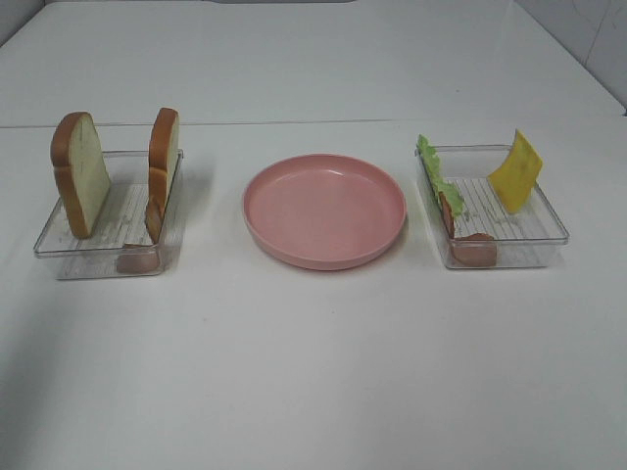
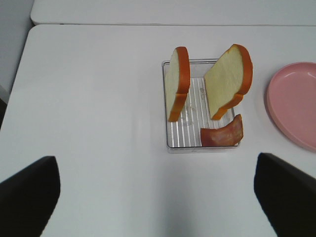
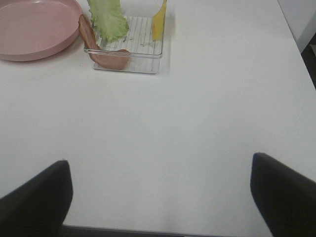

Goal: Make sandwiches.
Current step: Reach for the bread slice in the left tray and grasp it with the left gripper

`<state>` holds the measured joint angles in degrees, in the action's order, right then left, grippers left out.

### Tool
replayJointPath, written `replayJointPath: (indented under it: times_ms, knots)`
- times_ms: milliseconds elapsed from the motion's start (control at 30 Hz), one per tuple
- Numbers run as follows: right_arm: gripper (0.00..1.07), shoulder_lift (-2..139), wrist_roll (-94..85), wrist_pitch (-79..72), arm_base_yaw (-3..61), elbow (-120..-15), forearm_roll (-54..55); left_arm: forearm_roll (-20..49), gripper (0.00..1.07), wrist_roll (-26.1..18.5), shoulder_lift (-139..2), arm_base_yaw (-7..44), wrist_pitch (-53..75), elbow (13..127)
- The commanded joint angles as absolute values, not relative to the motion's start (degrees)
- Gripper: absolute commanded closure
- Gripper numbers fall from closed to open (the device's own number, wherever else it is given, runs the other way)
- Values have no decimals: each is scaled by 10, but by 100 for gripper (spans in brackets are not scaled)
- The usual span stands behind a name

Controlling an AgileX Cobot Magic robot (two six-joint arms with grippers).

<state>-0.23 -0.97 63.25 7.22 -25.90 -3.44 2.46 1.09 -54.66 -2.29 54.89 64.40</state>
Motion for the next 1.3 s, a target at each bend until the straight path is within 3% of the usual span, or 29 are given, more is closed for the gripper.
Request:
replayJointPath:
  times_ms: [33,433,633,800,1300]
  knots:
    - [13,-20,-15,629,70,-259,-35,50,6,17,-626,-18,570,710]
    - [13,-20,-15,629,70,-259,-35,78,6,23,-816,-15,631,864]
    - [13,-20,-15,629,70,-259,-35,54,6,53,-904,33,653,943]
    - [13,-20,-15,629,70,-259,-35,-3,6,116,-1013,99,688,1040]
    - [13,-20,-15,629,70,-259,-35,-32,6,159,-1211,193,743,1223]
